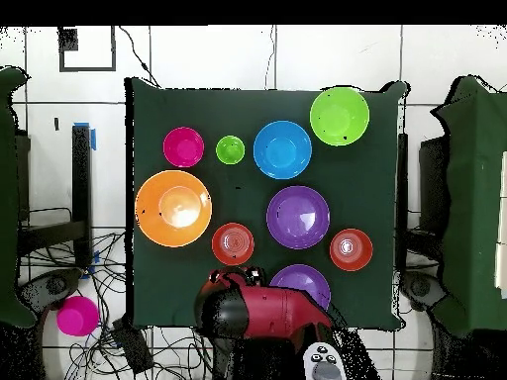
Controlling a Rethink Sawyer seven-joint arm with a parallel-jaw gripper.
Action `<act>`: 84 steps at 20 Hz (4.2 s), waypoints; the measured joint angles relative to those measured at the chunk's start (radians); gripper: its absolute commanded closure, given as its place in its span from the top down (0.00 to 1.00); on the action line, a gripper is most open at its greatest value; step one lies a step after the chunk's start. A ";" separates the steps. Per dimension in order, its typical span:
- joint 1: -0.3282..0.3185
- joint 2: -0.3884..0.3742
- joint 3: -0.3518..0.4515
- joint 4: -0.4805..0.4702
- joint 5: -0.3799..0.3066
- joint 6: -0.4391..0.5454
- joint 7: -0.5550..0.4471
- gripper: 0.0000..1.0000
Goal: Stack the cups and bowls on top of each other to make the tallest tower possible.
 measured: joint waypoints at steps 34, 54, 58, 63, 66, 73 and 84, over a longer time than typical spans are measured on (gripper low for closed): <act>0.002 -0.005 0.006 -0.004 0.000 0.000 0.000 1.00; -0.052 0.140 0.006 -0.101 -0.031 -0.012 0.000 1.00; -0.080 0.177 0.010 -0.107 -0.042 -0.024 0.000 1.00; -0.086 0.176 0.035 -0.106 -0.046 -0.024 0.000 1.00; -0.095 0.165 0.071 -0.103 -0.046 -0.024 0.000 1.00; -0.107 0.136 0.150 -0.103 -0.046 -0.012 0.000 1.00; -0.099 0.058 0.180 -0.076 -0.045 -0.004 0.000 1.00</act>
